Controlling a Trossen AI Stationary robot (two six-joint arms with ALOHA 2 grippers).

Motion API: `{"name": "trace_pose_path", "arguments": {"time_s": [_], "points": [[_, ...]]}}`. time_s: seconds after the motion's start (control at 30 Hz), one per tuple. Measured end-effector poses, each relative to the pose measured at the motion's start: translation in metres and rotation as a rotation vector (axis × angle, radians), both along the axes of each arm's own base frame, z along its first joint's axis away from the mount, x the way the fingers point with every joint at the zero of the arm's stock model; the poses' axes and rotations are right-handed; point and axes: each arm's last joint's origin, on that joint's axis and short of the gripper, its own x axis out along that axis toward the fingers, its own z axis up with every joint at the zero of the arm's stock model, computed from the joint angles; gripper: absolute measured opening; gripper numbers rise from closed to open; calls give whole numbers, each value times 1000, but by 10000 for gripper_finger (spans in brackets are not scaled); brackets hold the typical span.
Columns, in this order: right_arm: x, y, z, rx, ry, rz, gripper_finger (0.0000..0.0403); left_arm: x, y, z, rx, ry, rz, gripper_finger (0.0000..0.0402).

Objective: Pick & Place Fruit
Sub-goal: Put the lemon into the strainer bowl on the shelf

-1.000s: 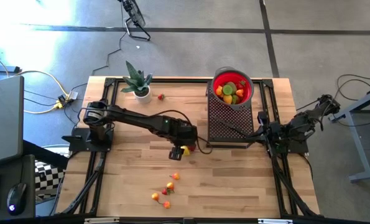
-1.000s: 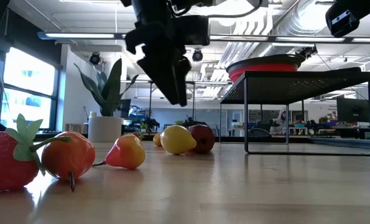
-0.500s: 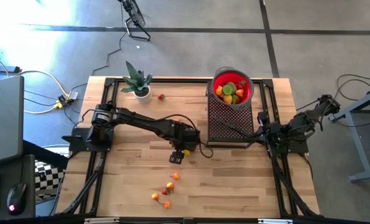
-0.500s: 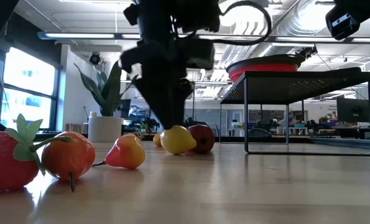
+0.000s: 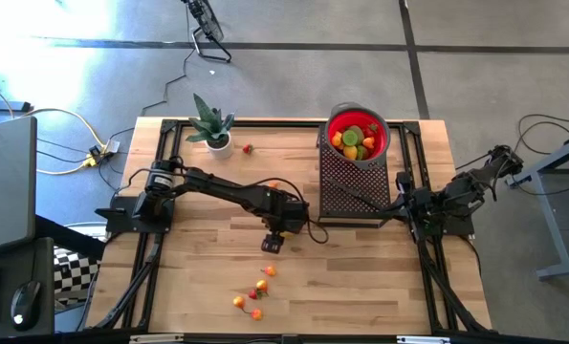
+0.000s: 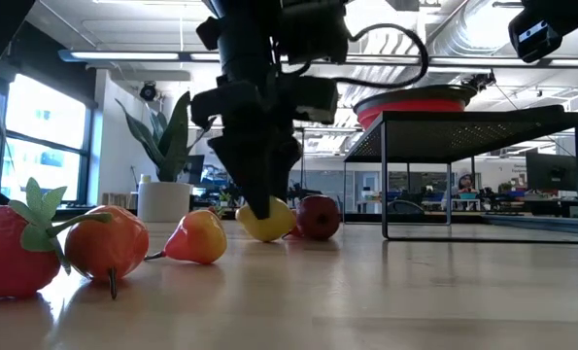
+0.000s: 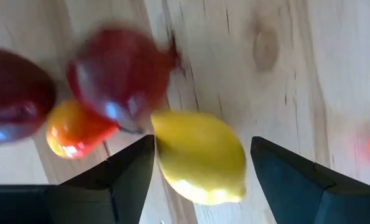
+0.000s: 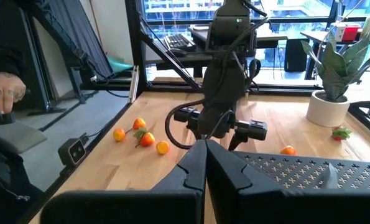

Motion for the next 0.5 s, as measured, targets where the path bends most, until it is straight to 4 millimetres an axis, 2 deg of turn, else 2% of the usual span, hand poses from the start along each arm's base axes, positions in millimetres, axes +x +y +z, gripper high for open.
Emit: {"name": "trace_pose_path", "arguments": {"time_s": [0.5], "points": [[0, 0, 0, 1, 0, 0, 2, -1, 0, 1, -26, 11, 27, 260]]}}
